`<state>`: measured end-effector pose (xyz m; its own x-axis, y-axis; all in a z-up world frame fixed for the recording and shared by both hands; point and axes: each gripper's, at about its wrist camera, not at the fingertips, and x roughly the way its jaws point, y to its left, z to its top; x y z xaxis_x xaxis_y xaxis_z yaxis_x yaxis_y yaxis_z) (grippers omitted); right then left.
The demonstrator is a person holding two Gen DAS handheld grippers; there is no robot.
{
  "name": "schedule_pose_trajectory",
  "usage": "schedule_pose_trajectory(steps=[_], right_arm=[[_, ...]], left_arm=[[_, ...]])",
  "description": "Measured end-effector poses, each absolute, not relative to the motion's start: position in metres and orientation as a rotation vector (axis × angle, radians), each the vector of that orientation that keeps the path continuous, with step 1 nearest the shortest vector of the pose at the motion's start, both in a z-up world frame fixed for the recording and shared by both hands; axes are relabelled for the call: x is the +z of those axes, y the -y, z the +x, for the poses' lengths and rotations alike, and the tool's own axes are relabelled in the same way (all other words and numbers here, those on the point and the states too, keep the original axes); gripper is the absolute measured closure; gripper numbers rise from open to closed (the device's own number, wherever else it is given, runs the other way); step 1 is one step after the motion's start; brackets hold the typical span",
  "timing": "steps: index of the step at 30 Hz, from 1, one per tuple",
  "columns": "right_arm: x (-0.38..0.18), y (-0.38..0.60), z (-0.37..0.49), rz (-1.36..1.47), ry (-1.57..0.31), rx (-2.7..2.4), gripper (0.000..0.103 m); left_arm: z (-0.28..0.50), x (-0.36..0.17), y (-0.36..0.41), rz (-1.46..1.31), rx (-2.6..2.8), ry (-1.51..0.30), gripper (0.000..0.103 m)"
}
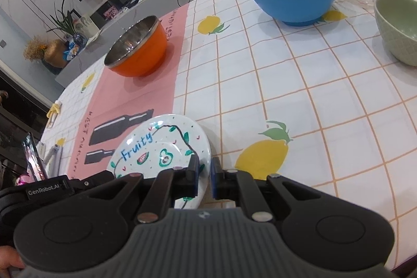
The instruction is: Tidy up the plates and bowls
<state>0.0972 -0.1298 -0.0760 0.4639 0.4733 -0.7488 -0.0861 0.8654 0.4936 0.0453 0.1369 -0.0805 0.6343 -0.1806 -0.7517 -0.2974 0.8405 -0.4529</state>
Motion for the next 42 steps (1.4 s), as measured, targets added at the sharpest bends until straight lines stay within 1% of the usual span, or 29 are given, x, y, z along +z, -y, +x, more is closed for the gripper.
schedule_pose_trajectory(steps=[13,17,18,20,23,24,28,31,34,35,36,38,39,40,42], right_arm=[[-0.079,0.131,0.097,0.428,-1.053,0.356,0.096],[-0.079,0.131,0.097,0.438,-1.057,0.361,0.092],[-0.079,0.131,0.097,0.441,-1.057,0.363,0.092],[-0.077,0.132,0.096,0.441,-1.047,0.365,0.092],[-0.074,0.134,0.096,0.439,-1.037,0.358,0.082],[-0.074,0.134,0.096,0.443,-1.035,0.356,0.082],[-0.074,0.137,0.093,0.449,-1.035,0.350,0.082],[-0.078,0.138,0.093,0.458,-1.052,0.351,0.082],[-0.079,0.139,0.093,0.469,-1.060,0.354,0.083],[-0.079,0.139,0.092,0.469,-1.057,0.353,0.085],[-0.078,0.139,0.092,0.469,-1.054,0.353,0.091],[-0.078,0.139,0.092,0.472,-1.053,0.356,0.095],[-0.079,0.138,0.092,0.473,-1.054,0.360,0.099],[-0.079,0.138,0.092,0.475,-1.055,0.362,0.099],[-0.079,0.137,0.092,0.467,-1.053,0.362,0.100]], left_arm=[[0.046,-0.079,-0.138,-0.592,0.073,-0.890,0.092],[0.045,-0.077,-0.136,-0.569,0.078,-0.883,0.092],[0.044,-0.075,-0.136,-0.554,0.093,-0.875,0.090],[0.042,-0.070,-0.136,-0.524,0.101,-0.837,0.089],[0.041,-0.063,-0.139,-0.529,0.102,-0.807,0.089],[0.041,-0.063,-0.140,-0.530,0.101,-0.810,0.088],[0.038,-0.070,-0.145,-0.559,0.099,-0.837,0.079],[0.037,-0.077,-0.147,-0.588,0.094,-0.862,0.078],[0.037,-0.082,-0.148,-0.615,0.084,-0.873,0.078],[0.038,-0.083,-0.147,-0.619,0.077,-0.874,0.078],[0.038,-0.084,-0.146,-0.619,0.072,-0.873,0.078],[0.040,-0.084,-0.143,-0.600,0.064,-0.879,0.078],[0.040,-0.084,-0.142,-0.587,0.069,-0.879,0.081],[0.039,-0.084,-0.141,-0.572,0.074,-0.881,0.085],[0.040,-0.084,-0.140,-0.557,0.077,-0.884,0.088]])
